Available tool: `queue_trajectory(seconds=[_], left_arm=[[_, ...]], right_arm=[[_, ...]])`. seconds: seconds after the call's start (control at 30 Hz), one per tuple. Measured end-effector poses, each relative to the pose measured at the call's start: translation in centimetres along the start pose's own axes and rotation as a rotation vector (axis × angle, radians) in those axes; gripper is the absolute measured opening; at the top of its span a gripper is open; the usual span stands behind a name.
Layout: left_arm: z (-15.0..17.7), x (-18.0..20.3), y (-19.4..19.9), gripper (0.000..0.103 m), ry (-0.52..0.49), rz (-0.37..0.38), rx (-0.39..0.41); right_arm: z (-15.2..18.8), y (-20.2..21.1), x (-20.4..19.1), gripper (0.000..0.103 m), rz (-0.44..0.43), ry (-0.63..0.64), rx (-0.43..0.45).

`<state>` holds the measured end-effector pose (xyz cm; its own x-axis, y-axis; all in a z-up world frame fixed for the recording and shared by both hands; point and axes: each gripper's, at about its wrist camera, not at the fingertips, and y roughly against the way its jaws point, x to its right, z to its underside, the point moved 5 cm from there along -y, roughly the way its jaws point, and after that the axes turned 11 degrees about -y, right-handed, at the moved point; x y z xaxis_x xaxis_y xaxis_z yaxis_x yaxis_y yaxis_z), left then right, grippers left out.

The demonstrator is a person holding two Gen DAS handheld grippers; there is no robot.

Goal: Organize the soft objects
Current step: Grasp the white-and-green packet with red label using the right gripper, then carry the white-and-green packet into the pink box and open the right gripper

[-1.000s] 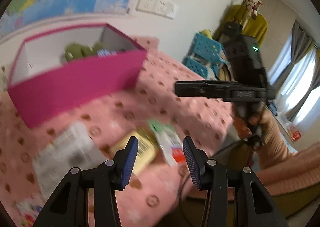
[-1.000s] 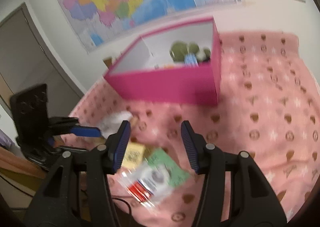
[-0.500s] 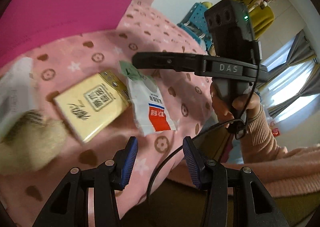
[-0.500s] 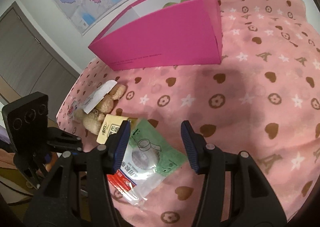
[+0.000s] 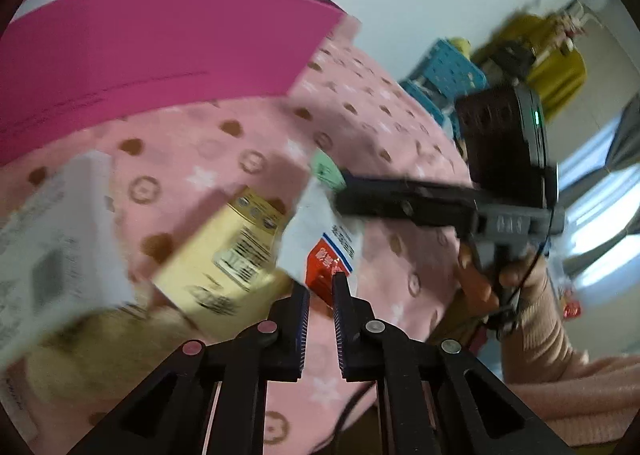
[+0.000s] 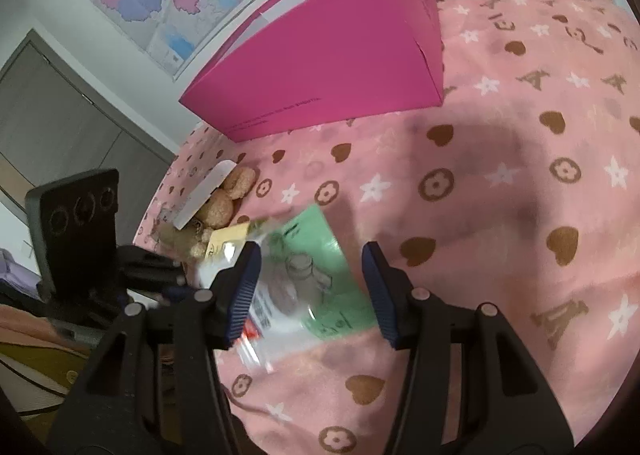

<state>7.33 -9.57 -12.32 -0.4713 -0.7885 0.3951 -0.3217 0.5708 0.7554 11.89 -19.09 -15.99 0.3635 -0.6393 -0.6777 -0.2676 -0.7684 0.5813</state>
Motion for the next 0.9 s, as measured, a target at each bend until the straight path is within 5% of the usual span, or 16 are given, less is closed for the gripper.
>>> queue_trajectory(seconds=[0.2, 0.33, 0.9], left_arm=[[-0.5, -2.0, 0.9, 0.010, 0.037, -0.031, 0.021], [-0.8, -2.1, 0.7, 0.010, 0.045, -0.036, 0.015], [-5.3, -0.7, 4.6, 0.010, -0.080, -0.113, 0.135]], right_arm=[[0.3, -0.2, -0.1, 0.054, -0.028, -0.008, -0.006], [0.5, -0.1, -0.2, 0.035, -0.020, -0.006, 0.009], [-2.1, 3.9, -3.8, 0.032, 0.008, 0.050, 0.164]])
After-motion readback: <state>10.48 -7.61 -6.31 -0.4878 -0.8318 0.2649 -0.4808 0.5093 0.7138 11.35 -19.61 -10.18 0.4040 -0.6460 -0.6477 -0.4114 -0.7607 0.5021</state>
